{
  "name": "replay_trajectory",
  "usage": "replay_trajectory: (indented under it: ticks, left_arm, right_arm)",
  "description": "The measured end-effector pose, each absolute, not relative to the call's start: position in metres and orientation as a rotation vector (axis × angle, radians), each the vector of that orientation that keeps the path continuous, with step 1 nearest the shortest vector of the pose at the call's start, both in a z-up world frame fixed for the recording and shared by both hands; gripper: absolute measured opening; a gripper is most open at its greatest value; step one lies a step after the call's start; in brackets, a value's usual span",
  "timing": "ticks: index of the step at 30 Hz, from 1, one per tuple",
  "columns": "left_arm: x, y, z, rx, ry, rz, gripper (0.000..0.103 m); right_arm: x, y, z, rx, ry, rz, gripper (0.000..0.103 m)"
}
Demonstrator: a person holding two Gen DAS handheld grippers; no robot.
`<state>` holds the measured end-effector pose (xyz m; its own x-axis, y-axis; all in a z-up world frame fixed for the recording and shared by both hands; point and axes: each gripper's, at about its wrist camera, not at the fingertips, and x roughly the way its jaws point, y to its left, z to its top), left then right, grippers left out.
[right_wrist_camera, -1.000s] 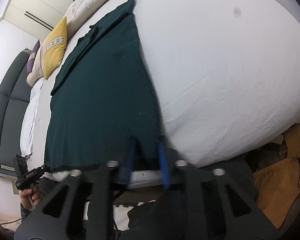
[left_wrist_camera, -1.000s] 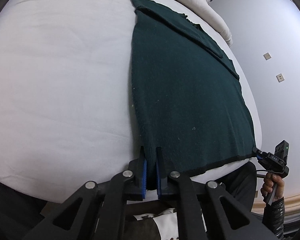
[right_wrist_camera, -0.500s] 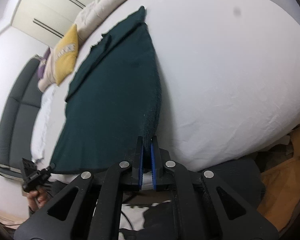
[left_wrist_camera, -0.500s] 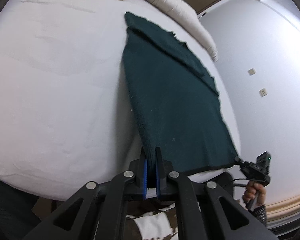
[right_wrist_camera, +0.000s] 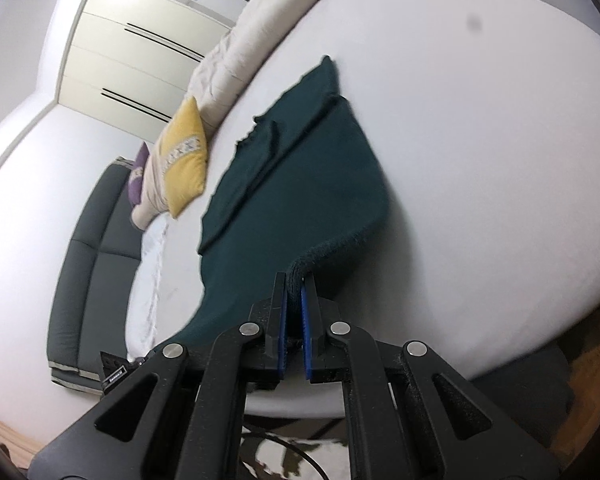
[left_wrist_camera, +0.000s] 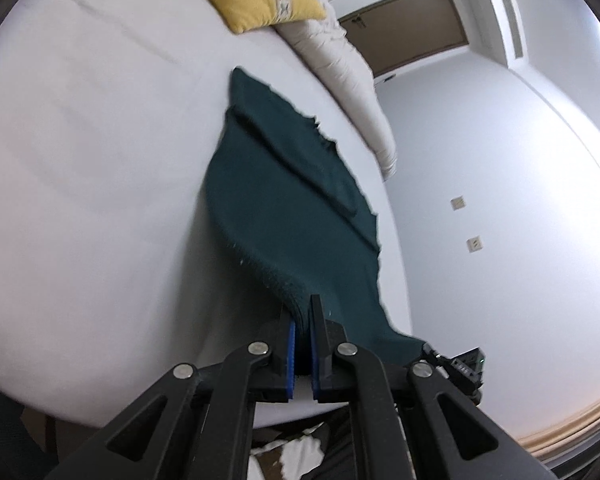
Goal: Fold small clothes
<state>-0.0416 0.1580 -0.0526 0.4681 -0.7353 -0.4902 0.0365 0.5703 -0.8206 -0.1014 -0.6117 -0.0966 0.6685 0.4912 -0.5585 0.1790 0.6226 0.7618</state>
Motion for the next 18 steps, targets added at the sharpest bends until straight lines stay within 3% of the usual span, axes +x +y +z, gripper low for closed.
replay_trajectory:
  ticks: [11,18]
  left_arm:
    - [0.05,0.154,-0.014,-0.881,0.869,-0.552,0.005]
    - [0.122,0.153,-0.024,-0.935,0.864,-0.521,0.005]
  right_arm:
    - [-0.006,-0.618,-0.049,0.914,0.754,0.217,0.004]
    - [0.075,-0.632,-0.041,0.933,0.74,0.174,0.004]
